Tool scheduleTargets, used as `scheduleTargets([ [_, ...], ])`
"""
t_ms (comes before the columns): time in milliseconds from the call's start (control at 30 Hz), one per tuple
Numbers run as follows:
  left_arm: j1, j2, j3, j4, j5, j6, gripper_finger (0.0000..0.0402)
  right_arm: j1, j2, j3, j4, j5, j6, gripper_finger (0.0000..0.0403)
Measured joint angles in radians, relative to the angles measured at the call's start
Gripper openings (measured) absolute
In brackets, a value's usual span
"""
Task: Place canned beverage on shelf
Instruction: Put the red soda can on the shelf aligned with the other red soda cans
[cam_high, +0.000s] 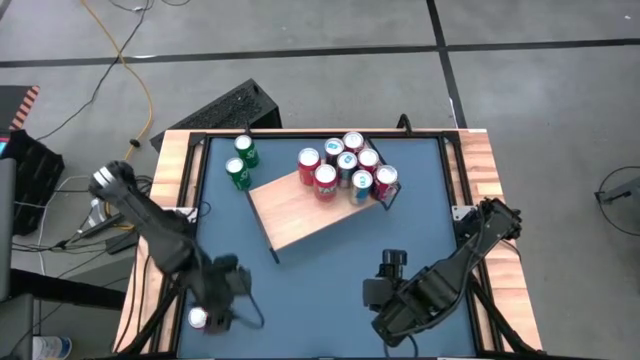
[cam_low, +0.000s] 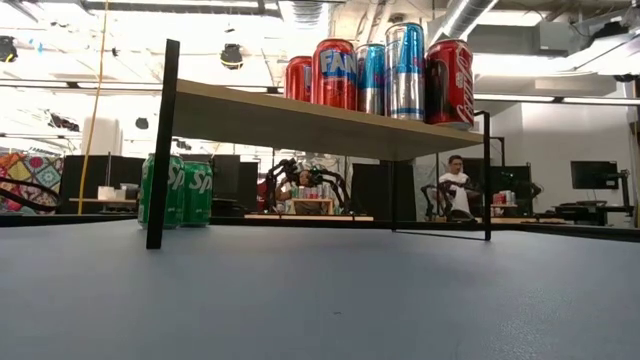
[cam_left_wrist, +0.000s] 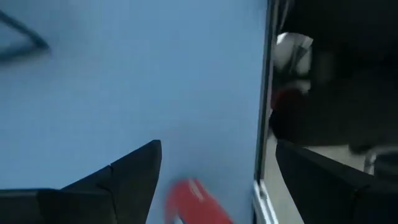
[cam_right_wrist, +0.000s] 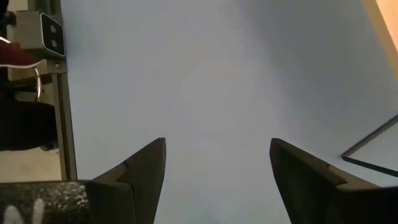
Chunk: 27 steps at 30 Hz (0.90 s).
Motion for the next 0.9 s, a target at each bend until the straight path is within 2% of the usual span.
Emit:
scheduleTargets([
  [133, -0.092, 0.099, 0.109, -0.094, 0.006, -0.085, 0.0303, 0.001, 0.000, -0.025, 0.009, -0.002, 0.000, 0.0274],
  [200, -0.139, 0.124, 0.160, -0.177, -0.020, -0.154, 0.0303, 0.001, 0.000, -0.044, 0.013, -0.003, 0.000, 0.0274],
  [333, -0.229, 0.137, 0.240, -0.238, -0.105, -0.317, 0.0303, 0.001, 0.000, -0.075, 0.022, -0.005, 0.000, 0.0274],
  [467, -0.326, 0.142, 0.248, -0.303, -0.177, -0.465, 0.0302, -0.003, 0.000, -0.086, 0.054, -0.006, -0.009, 0.0274],
  [633, -0.408, 0.181, 0.246, -0.442, -0.139, -0.663, 0.0302, -0.007, 0.000, -0.086, 0.101, -0.005, -0.058, 0.0274],
  [900, -0.434, 0.202, 0.245, -0.442, -0.234, -0.654, 0.0302, -0.012, 0.000, -0.086, 0.154, -0.005, -0.117, 0.0274],
])
